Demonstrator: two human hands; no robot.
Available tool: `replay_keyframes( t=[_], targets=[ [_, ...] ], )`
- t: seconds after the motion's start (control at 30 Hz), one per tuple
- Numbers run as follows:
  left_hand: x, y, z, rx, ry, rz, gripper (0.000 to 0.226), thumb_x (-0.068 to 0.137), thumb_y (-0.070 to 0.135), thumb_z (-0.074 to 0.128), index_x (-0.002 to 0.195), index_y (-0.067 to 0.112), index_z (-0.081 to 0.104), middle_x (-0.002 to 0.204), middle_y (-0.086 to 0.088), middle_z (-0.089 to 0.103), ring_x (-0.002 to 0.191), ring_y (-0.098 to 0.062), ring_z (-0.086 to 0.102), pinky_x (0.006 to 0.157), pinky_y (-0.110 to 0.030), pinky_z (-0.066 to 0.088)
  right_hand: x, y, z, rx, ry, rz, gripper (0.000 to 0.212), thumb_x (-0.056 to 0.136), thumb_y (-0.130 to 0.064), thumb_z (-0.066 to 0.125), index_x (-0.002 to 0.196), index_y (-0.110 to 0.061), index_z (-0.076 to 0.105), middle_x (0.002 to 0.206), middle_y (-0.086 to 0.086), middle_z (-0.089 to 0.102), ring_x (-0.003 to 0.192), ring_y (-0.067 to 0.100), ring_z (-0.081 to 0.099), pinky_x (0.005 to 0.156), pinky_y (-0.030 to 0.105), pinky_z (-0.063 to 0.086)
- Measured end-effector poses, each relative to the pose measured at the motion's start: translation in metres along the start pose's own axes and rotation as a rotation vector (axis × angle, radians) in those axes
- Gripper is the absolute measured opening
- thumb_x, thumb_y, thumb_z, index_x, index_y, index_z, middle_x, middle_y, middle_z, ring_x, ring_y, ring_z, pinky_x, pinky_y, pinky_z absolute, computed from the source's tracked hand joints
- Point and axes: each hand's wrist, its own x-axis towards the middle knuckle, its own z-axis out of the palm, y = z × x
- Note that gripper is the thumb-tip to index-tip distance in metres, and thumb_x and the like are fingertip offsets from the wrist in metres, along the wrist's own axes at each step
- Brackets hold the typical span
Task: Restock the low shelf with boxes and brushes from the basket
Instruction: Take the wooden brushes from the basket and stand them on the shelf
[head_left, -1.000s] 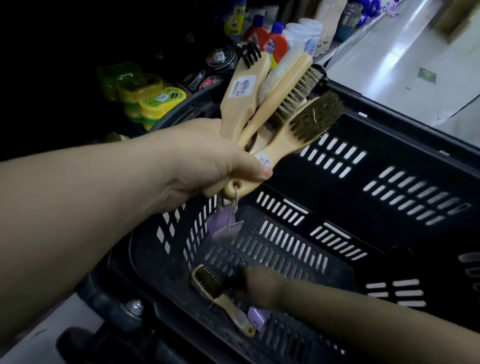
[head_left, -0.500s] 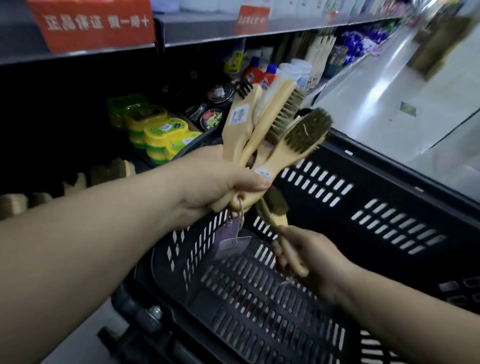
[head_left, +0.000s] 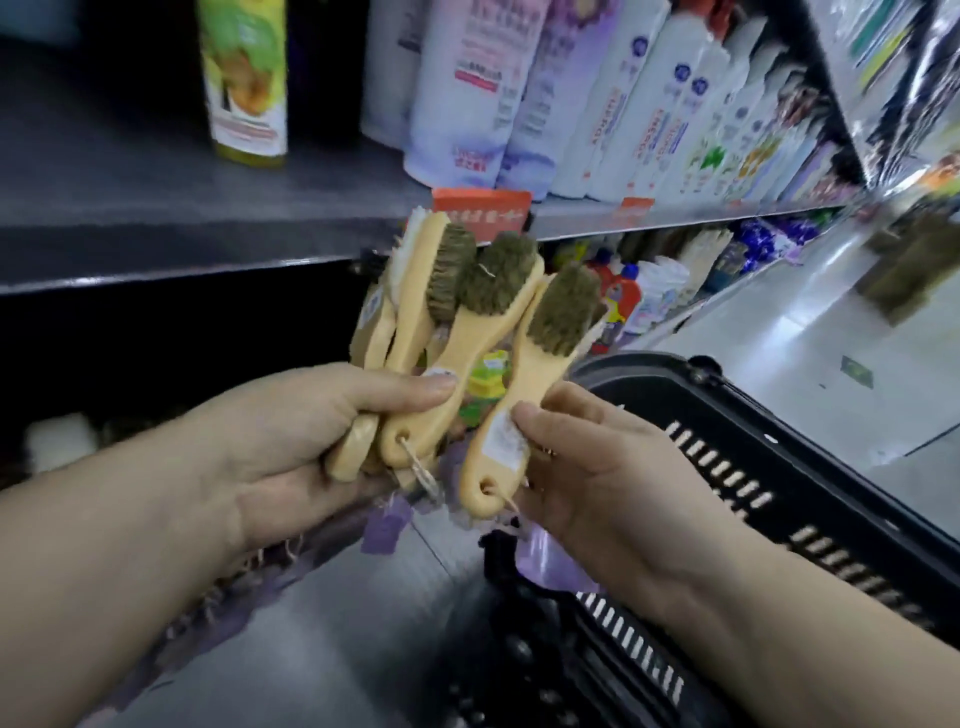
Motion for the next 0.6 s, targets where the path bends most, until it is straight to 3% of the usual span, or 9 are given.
replay_keyframes(
  t=[0.1, 0.2, 0.27, 0.3, 0.37, 0.5, 0.6],
  targets=[
    [-0.042, -0.009, -0.017, -0.056, 0.06, 0.047, 0.042, 0.049, 0.017, 0.081, 0.089, 0.007, 0.074, 0.082, -0.011, 0.073, 0.074, -0.024, 0.07, 0.063, -0.033, 0.056, 0.011, 0.015, 0.037, -0.006, -0.045, 0.022, 0.019, 0.092, -0.002, 0.045, 0.1, -0.002, 0.063, 0.085, 0.012, 0.073, 0.064, 0.018, 0.069, 0.052, 0.028, 0.056],
    [-0.077, -0.027, -0.033, -0.17, 0.24, 0.111, 0.046, 0.035, 0.016, 0.079, 0.081, 0.008, 0.076, 0.071, -0.01, 0.073, 0.063, -0.021, 0.069, 0.053, -0.027, 0.055, 0.019, 0.038, 0.068, -0.058, -0.017, 0.091, 0.019, 0.093, -0.006, 0.045, 0.099, 0.0, 0.062, 0.081, 0.014, 0.071, 0.06, 0.021, 0.067, 0.052, 0.031, 0.057],
    [-0.097, -0.044, -0.045, -0.257, 0.365, 0.109, 0.027, 0.044, 0.001, 0.077, 0.07, 0.008, 0.075, 0.067, -0.011, 0.072, 0.06, -0.019, 0.07, 0.05, -0.026, 0.055, 0.027, 0.061, 0.08, -0.091, 0.035, 0.143, 0.02, 0.095, -0.009, 0.045, 0.101, -0.001, 0.063, 0.078, 0.013, 0.071, 0.056, 0.021, 0.066, 0.047, 0.03, 0.054],
    [-0.105, -0.053, -0.049, -0.293, 0.402, 0.08, 0.02, 0.051, -0.003, 0.074, 0.068, 0.008, 0.075, 0.067, -0.012, 0.073, 0.063, -0.02, 0.071, 0.056, -0.03, 0.058, 0.032, 0.075, 0.084, -0.117, 0.065, 0.157, 0.021, 0.096, -0.01, 0.045, 0.1, -0.002, 0.063, 0.076, 0.012, 0.071, 0.054, 0.02, 0.066, 0.046, 0.028, 0.052],
    [-0.121, -0.071, -0.057, -0.346, 0.438, 0.017, 0.026, 0.05, 0.003, 0.073, 0.075, 0.012, 0.077, 0.077, -0.013, 0.074, 0.073, -0.028, 0.072, 0.071, -0.04, 0.057, 0.045, 0.103, 0.09, -0.194, 0.123, 0.169, 0.019, 0.097, -0.01, 0.044, 0.096, -0.004, 0.062, 0.07, 0.009, 0.071, 0.053, 0.019, 0.065, 0.046, 0.026, 0.05],
    [-0.135, -0.098, -0.082, -0.407, 0.638, -0.005, 0.025, 0.068, 0.004, 0.075, 0.091, 0.013, 0.072, 0.075, -0.009, 0.074, 0.067, -0.027, 0.066, 0.06, -0.031, 0.047, 0.081, 0.149, 0.088, -0.44, 0.186, 0.188, 0.015, 0.097, -0.013, 0.048, 0.086, -0.01, 0.058, 0.079, 0.011, 0.065, 0.07, 0.023, 0.064, 0.057, 0.031, 0.054],
    [-0.135, -0.119, -0.108, -0.383, 0.714, -0.025, 0.025, 0.072, 0.012, 0.077, 0.096, 0.013, 0.071, 0.078, -0.007, 0.074, 0.075, -0.027, 0.067, 0.066, -0.034, 0.05, 0.108, 0.17, 0.079, -0.707, 0.213, 0.175, 0.011, 0.096, -0.016, 0.05, 0.096, -0.01, 0.06, 0.087, 0.013, 0.062, 0.084, 0.031, 0.062, 0.075, 0.041, 0.056]
  ],
)
